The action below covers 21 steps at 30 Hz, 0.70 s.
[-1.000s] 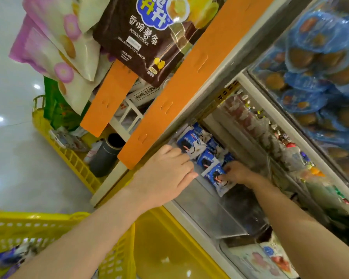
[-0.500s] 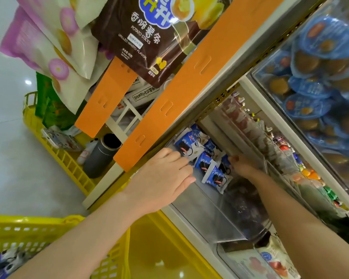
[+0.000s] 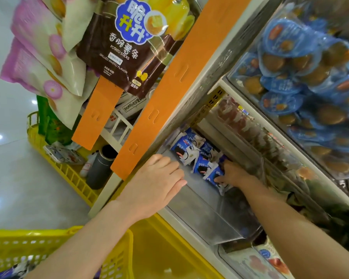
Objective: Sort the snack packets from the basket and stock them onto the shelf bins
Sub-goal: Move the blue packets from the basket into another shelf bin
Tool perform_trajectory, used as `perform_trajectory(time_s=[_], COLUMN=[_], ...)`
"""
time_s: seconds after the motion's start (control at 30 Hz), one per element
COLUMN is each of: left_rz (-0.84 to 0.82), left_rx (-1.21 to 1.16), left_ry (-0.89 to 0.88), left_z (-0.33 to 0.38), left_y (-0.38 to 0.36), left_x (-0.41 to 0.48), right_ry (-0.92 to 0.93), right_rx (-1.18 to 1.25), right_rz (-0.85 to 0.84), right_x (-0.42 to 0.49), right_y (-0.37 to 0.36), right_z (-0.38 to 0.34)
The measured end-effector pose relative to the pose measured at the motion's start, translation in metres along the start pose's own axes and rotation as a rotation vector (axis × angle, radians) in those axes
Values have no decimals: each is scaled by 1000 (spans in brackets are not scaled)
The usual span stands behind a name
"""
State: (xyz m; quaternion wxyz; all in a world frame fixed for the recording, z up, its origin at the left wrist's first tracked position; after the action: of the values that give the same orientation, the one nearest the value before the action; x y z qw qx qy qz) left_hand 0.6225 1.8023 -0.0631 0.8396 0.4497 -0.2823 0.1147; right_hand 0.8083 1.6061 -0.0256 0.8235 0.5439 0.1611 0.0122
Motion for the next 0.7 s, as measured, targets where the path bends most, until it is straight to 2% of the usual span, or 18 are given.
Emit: perform_trajectory(time_s=[0.13, 0.23, 0.37, 0.43, 0.5, 0.6, 0.7], left_rz=[-7, -41, -183, -207, -214, -176, -116], left_rx=[55, 98, 96, 123, 132, 56, 51], left_ry=[9, -9, 28, 49, 65, 120, 147], left_z=[2, 3, 3, 6, 11, 22, 34], left_y=[2, 4, 8, 12, 17, 28, 43], left_x=[0, 1, 1, -2, -8, -28, -64], right_ry=[-24, -24, 58, 132, 247, 442, 580], right_rx=[-5, 105, 291, 475, 564, 523, 448], right_rz=[7, 55, 231, 328, 356, 345, 447], right_x=[-5, -16, -56, -89, -127, -175, -204], right_y=[1, 8, 25, 28, 24, 3, -17], right_z=[-4, -11, -34, -47, -58, -73, -83])
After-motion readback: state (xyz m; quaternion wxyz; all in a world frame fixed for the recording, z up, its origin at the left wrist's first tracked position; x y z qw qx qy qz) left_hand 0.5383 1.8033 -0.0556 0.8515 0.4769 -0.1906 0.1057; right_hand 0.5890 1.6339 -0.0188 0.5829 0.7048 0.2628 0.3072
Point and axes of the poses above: each hand's wrist, its own x-axis towards the middle knuckle, its own y-axis out of the back of the hand, z = x × y, the point moved 2 cm from there along x, towards the middle knuckle, and after that the axes turned 4 degrees about -x, right-handed, at the moved point
